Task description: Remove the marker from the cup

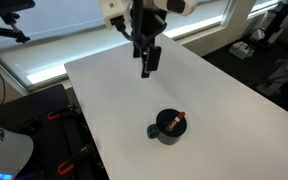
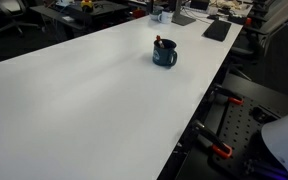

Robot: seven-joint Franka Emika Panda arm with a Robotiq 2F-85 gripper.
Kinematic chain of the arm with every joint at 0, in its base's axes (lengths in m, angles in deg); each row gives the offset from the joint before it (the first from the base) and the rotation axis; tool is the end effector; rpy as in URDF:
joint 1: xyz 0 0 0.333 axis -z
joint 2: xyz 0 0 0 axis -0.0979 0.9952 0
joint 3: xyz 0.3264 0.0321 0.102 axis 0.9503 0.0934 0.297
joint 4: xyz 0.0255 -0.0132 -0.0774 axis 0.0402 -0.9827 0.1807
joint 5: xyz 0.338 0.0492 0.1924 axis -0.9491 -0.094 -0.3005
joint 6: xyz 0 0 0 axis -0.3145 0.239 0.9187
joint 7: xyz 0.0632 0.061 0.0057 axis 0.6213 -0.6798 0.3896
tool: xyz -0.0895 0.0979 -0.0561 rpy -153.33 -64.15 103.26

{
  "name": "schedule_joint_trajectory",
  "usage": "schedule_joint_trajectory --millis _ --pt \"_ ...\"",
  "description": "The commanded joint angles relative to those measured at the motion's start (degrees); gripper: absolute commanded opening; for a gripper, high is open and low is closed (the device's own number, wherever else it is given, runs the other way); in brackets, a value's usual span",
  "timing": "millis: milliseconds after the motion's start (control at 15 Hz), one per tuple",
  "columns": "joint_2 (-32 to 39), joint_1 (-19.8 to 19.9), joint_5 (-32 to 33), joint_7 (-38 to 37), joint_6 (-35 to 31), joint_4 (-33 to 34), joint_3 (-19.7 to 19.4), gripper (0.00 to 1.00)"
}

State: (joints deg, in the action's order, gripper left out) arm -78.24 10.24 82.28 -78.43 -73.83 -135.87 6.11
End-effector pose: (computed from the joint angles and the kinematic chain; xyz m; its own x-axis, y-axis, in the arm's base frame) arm 0.4613 -0.0728 0.3460 0.9556 -0.2713 -0.1148 -0.2772 -0.9600 -0.0391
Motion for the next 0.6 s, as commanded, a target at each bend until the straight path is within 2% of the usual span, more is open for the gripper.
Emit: schedule_joint_trajectory --millis 0,267,533 --pt "1.1 0.2 0.0 0.0 0.1 0.9 -0.1 1.00" --pt "1.7 0.2 0.0 0.0 0.1 1.5 -0.1 1.00" --pt "6.6 0.2 1.9 -3.0 -2.5 4.0 0.1 1.00"
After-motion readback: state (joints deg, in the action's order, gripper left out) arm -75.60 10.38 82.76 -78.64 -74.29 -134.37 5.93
